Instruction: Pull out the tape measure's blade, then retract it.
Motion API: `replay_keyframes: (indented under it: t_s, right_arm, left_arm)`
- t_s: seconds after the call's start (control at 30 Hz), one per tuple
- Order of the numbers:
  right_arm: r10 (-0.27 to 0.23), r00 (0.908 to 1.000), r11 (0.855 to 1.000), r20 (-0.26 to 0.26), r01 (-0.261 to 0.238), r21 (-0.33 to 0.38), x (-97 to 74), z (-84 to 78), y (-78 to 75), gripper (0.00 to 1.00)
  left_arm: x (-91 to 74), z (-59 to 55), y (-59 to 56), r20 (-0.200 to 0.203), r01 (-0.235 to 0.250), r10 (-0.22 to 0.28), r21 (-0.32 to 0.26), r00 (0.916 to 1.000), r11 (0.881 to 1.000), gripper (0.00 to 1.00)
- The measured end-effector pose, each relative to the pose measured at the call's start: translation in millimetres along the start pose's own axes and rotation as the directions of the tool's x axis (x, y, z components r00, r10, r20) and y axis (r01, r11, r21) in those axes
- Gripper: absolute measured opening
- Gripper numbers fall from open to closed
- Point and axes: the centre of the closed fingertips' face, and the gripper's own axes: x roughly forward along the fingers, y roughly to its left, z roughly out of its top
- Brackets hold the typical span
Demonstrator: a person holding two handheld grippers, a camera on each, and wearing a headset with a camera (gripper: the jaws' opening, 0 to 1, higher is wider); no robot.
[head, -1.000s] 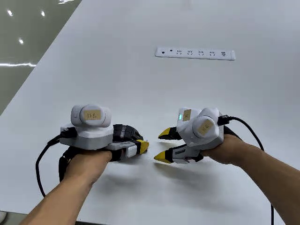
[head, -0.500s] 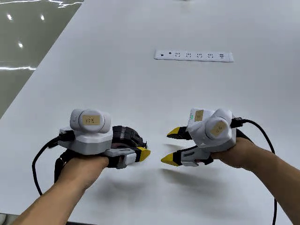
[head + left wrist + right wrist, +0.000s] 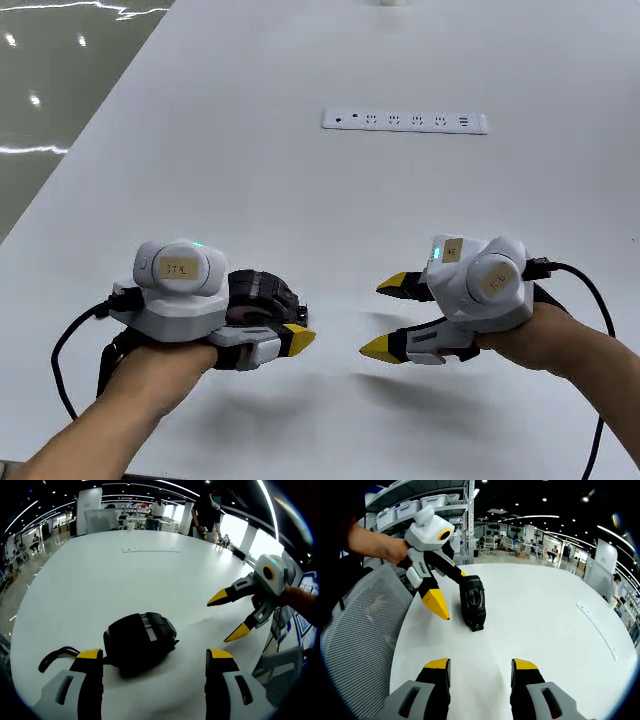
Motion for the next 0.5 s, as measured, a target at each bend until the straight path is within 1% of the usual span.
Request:
replay_keyframes:
  t_s: [0.23,0.5]
  right_arm:
    - [-0.027,0.9996,0.999,0.01,0.026,0.035,-11.0,-7.0,3.4,0.5]
    - [-0.068,0.9976,0.995,0.014,0.066,0.079,-22.1,-15.4,3.8,0.56]
  left_arm:
    - [-4.8,-3.9,-2.4,0.021,0.025,-0.026,0.013,0.9994,1.0,0.82]
    - [-9.9,-4.0,-7.0,0.06,0.05,-0.053,0.039,0.9968,0.998,0.82]
